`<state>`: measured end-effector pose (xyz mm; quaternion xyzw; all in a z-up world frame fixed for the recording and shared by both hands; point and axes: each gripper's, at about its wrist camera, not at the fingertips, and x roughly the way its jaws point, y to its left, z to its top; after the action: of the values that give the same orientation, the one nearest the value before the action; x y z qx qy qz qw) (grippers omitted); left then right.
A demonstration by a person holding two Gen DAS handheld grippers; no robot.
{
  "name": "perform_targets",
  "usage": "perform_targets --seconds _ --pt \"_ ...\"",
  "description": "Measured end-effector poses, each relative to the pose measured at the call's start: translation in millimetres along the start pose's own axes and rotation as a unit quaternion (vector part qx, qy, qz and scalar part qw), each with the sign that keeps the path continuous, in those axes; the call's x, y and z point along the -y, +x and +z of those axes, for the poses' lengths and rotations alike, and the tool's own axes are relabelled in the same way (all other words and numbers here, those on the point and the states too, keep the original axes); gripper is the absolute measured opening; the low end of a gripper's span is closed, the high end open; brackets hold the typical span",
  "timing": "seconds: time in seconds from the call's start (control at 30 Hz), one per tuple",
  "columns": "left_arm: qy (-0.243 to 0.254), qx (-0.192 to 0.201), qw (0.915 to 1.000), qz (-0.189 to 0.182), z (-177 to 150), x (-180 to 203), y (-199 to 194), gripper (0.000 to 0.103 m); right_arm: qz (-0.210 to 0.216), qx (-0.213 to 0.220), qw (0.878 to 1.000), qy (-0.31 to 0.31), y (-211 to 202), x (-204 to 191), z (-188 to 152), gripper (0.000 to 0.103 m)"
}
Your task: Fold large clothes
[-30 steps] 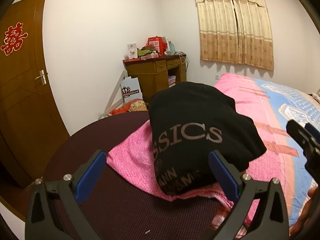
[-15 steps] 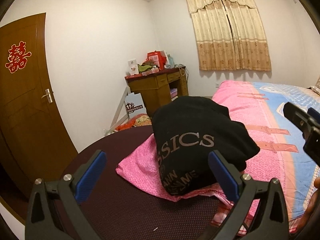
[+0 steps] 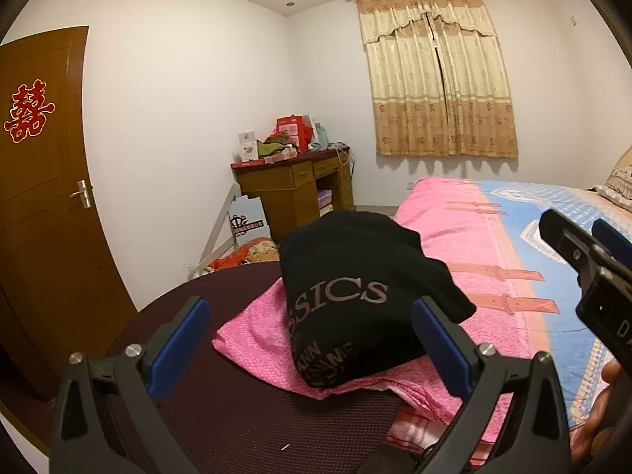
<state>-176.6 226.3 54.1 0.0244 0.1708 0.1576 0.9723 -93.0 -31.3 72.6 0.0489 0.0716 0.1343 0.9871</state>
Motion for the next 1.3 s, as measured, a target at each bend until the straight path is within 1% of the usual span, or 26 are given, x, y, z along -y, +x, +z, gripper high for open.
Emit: perform_targets --seconds 0.2,0.5,1.3 --pt "-0.009 0.002 1.0000 -0.003 1 -1 -3 0.103 -0.004 0.008 1.000 0.004 -6 0 2 0.087" --pt "-0.011 -0.006 0.9999 -0.001 0 -3 3 0.103 0.003 -0.008 1.000 0.004 4 -4 -4 0.088" --pt "-0.013 -0.009 0.9999 -0.001 0 -9 6 0.103 0.005 -0.018 1.000 0.014 9 -1 -7 0.088"
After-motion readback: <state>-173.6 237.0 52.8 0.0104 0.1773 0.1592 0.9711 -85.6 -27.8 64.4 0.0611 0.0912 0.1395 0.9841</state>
